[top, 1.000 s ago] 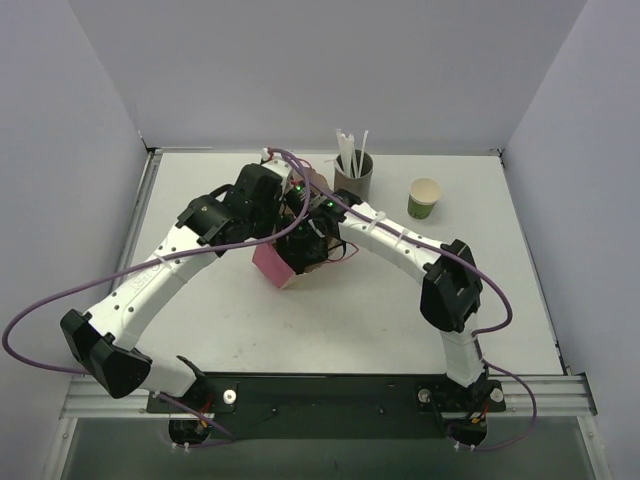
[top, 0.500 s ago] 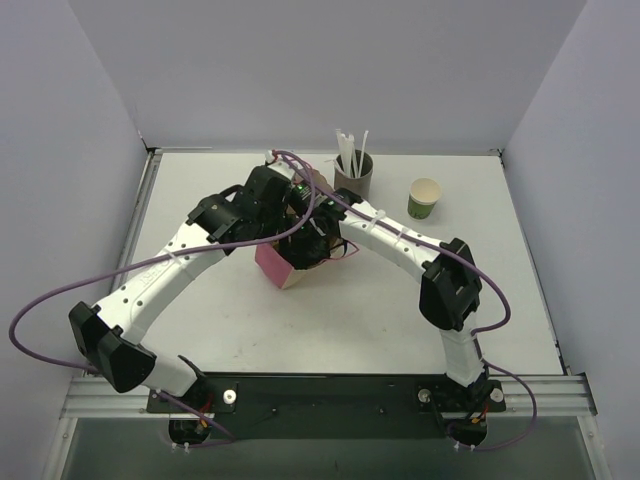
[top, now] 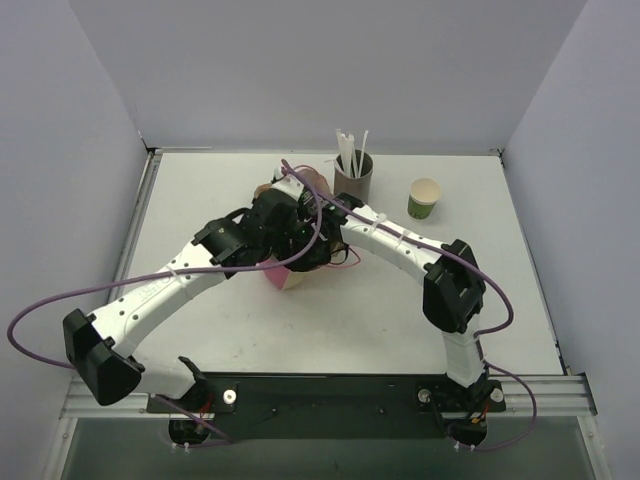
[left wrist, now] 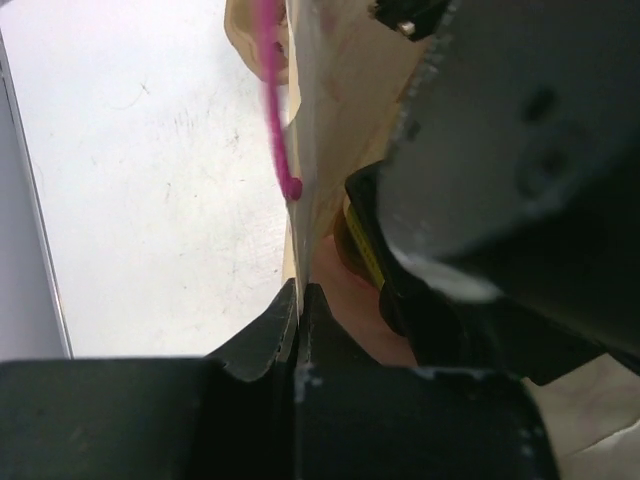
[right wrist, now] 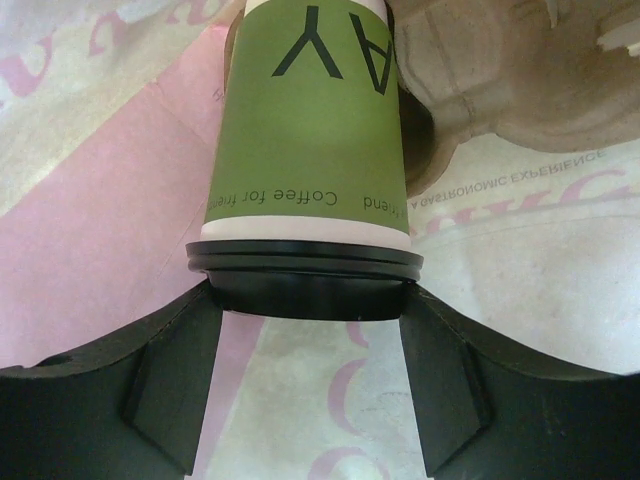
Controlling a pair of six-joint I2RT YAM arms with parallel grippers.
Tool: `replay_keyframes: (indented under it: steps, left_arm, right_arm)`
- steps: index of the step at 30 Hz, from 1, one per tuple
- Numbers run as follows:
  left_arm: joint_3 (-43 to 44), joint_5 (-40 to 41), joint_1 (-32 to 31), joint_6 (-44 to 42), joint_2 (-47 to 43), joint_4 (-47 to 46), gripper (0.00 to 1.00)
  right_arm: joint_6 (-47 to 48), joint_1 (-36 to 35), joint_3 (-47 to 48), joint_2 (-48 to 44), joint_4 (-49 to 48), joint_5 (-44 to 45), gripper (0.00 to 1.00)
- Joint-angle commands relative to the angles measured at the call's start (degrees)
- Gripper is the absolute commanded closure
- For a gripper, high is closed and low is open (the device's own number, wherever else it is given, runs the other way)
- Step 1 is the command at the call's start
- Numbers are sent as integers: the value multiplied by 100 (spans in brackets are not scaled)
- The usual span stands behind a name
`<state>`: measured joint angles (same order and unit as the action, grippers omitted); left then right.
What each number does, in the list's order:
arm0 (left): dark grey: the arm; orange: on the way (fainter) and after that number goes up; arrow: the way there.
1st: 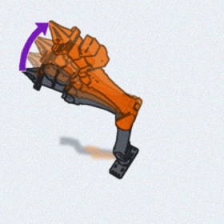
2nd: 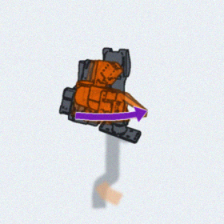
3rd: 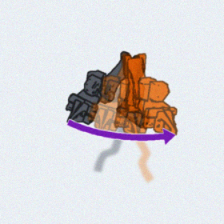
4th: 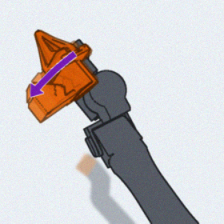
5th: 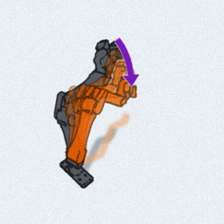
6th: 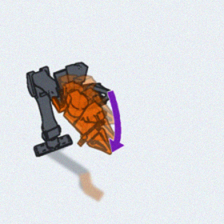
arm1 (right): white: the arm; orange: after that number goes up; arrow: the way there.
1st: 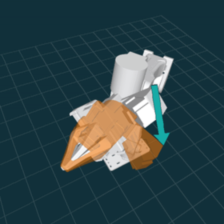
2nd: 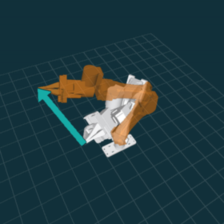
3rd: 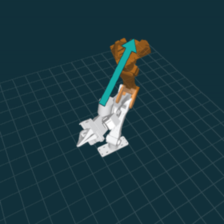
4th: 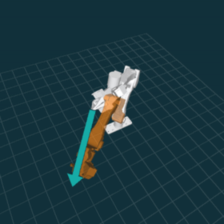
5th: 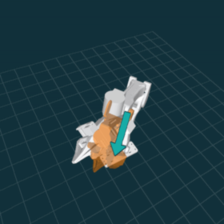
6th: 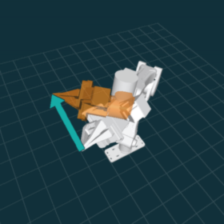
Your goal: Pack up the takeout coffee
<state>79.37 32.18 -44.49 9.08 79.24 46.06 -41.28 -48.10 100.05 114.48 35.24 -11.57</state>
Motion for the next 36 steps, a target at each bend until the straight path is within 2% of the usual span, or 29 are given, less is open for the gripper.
replay_keyframes:
  steps: [1,12,16,22,30,36]
  left_arm:
    - [-544,340,-481,-319,-698,-922,100]
    - [-1486,666,-1237,-811,-1613,-2294,100]
    - [-1714,903,-1492,-873,-1789,-2620,100]
    - [-2057,781,-1800,-1031,-2000,-3006,100]
    - [-2295,772,-1888,-750,-2237,-2840,100]
    - [-2400,657,-1914,-583,-2282,-2875,100]
  right_arm:
    - [-126,-24,-626,-478,-166,392,77]
    - [-232,-7,-1962,-1471,-1941,630,77]
    - [-153,-7,-2068,-1516,-2056,788,78]
    - [-74,-16,-2385,-1612,-2461,911,78]
    - [15,-7,-2359,-1534,-2250,1122,78]
    - [84,2,-2499,-1586,-2469,824,78]
